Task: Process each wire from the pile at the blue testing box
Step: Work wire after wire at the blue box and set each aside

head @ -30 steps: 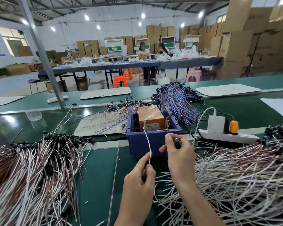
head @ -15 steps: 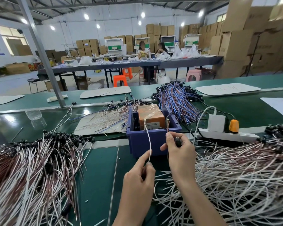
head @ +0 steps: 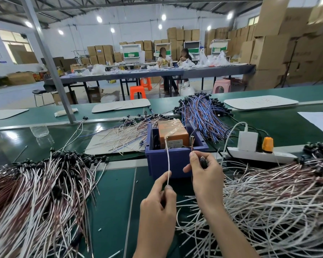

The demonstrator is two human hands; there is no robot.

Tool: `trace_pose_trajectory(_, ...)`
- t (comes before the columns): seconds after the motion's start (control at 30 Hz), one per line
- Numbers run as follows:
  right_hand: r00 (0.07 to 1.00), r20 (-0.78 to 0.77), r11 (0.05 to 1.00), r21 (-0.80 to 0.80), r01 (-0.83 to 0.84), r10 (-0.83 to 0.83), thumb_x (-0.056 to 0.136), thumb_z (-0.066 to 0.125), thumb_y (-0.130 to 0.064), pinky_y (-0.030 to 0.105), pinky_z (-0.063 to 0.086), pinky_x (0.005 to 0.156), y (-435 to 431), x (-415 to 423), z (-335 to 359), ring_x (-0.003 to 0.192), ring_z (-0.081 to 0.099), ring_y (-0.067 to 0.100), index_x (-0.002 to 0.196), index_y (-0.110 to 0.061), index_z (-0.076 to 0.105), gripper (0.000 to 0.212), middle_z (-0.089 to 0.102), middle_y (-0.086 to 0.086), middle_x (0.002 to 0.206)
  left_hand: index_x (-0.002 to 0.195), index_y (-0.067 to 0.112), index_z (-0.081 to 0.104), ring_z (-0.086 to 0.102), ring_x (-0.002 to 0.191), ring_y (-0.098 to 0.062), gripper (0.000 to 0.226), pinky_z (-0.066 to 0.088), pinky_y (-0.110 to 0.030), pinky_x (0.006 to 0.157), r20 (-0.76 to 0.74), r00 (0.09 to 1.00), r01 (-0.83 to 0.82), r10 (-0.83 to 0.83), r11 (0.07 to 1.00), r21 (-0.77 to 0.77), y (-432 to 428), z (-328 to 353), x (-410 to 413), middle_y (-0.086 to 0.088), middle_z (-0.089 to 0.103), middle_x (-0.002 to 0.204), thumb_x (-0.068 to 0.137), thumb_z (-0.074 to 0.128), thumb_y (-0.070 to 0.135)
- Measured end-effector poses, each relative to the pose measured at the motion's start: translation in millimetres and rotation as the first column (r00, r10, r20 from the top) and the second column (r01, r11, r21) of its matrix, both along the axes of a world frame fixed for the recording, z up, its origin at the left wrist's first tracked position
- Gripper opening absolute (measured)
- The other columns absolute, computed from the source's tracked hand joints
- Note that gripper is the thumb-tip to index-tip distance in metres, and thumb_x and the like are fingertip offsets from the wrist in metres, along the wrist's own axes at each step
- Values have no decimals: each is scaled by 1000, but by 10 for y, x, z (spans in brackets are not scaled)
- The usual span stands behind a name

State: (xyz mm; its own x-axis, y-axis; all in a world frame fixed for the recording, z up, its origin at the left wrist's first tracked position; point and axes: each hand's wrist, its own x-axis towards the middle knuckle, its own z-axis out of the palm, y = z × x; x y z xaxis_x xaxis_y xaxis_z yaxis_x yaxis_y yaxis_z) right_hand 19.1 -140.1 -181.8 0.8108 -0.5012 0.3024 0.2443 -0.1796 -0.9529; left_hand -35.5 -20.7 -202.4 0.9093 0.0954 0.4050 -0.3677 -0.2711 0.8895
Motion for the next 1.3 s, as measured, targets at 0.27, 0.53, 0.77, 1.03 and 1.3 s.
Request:
trace_pose_trajectory(0.27, 1000, 11, 1000, -20, -3, 3, 101, 58, -40, 16, 41, 51, -4, 12, -15, 48, 54, 3, 94, -32, 62, 12, 73, -14, 68, 122, 51, 50, 30, 42, -5, 39, 27, -16, 44, -83, 997, -10, 6, 999, -41, -11, -22, 16, 9, 38, 47, 102, 49, 18)
trace_pose_trajectory(0.53, 999, 36, 1000, 6, -6, 6, 100, 60, -36, 15, 42, 51, 1, 17, -19, 48, 54, 2, 93, -30, 63, 11, 72, -12, 65, 118, 53, 54, 29, 47, -4, 41, 28, -18, 45, -106, 993, 50, -55, 998, -47, -6, -1, 25, 9, 37, 53, 102, 50, 15)
trace_pose_trajectory(0.77, 999, 41, 1000, 4, -10, 10, 101, 59, -37, 14, 42, 52, -5, 11, -25, 50, 56, 2, 93, -31, 63, 10, 73, -12, 66, 117, 56, 54, 29, 49, -5, 42, 29, -21, 46, -103, 991, 79, -84, 996, -49, -6, -11, 41, 8, 37, 55, 103, 50, 17)
trace_pose_trajectory(1.03, 999, 37, 1000, -2, -7, 7, 101, 59, -37, 14, 42, 52, -4, 4, -22, 51, 57, 3, 92, -32, 63, 11, 72, -12, 66, 121, 54, 55, 30, 48, -4, 41, 30, -20, 45, -101, 991, 90, -92, 996, -26, 5, -35, 64, 9, 39, 55, 103, 50, 17)
trace_pose_trajectory(1.3, 999, 32, 1000, 10, -3, 2, 101, 59, -36, 14, 41, 50, 0, 2, -7, 48, 54, 2, 93, -30, 64, 11, 72, -12, 66, 117, 57, 54, 31, 48, -5, 43, 29, -20, 46, -96, 991, 95, -97, 995, -22, 9, -31, 59, 8, 40, 55, 103, 51, 17)
